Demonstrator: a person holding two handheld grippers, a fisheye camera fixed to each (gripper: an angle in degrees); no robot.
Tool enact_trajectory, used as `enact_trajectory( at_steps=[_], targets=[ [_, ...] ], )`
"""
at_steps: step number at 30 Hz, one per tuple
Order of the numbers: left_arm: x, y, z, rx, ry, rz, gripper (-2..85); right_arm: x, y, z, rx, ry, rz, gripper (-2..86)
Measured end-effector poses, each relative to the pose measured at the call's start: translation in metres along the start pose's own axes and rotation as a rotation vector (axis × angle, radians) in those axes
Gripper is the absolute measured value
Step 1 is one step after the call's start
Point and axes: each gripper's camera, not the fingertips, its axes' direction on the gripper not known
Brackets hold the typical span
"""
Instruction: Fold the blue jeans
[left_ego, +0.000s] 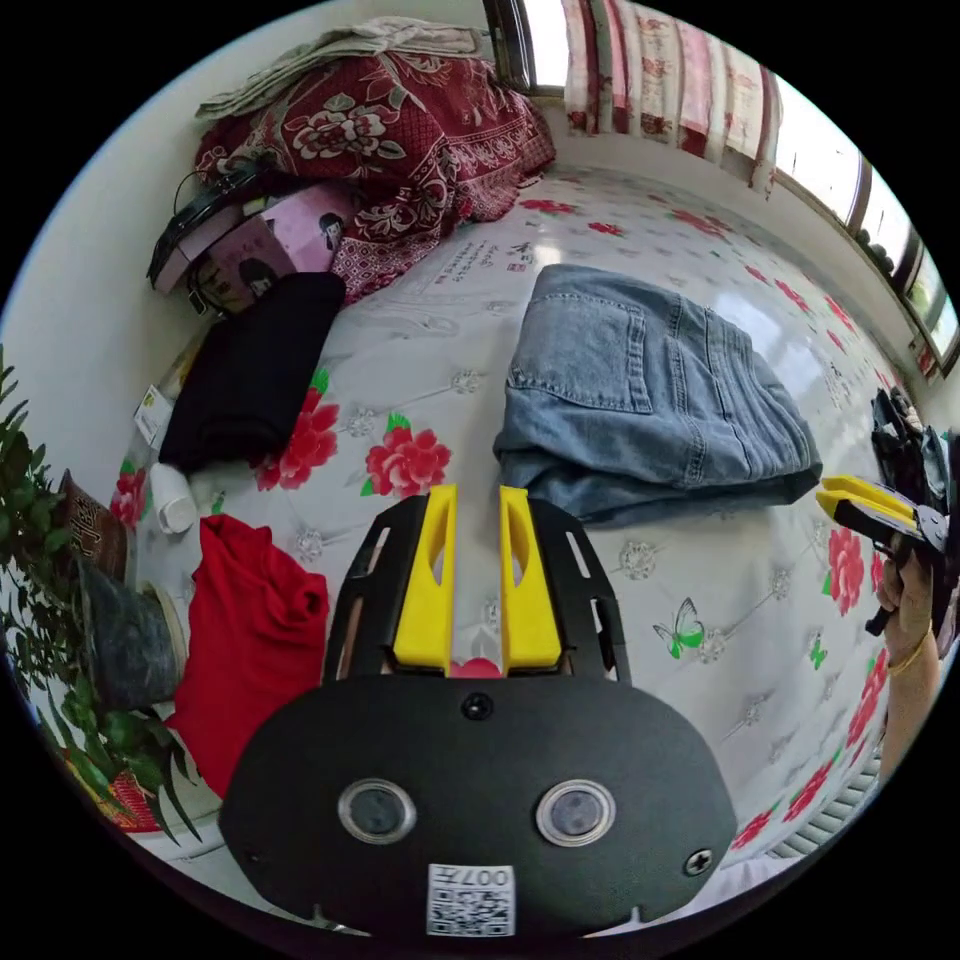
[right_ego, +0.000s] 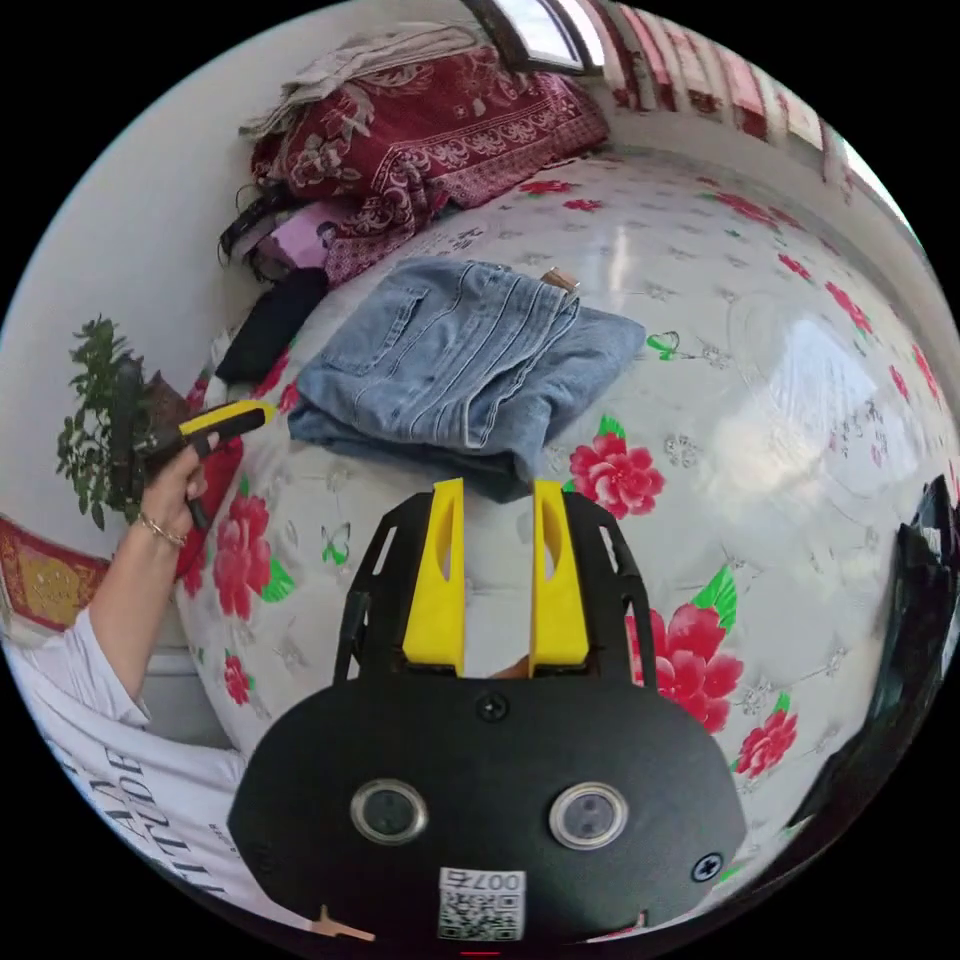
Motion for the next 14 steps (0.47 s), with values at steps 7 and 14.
enact_trajectory(
  at_steps=[7,14],
  targets=[
    [0.060,0.078,-0.020,-0.076,0.067,0.058,6.4,-0.042,0.162,0.000,-0.165,0.288,-0.132,6.9],
    [0.162,0.163,-0.049,-0.203,0.151,0.259,6.1,-0.049,0.282,-0.007,-0.170,0.108,-0.124,7.6]
  ],
)
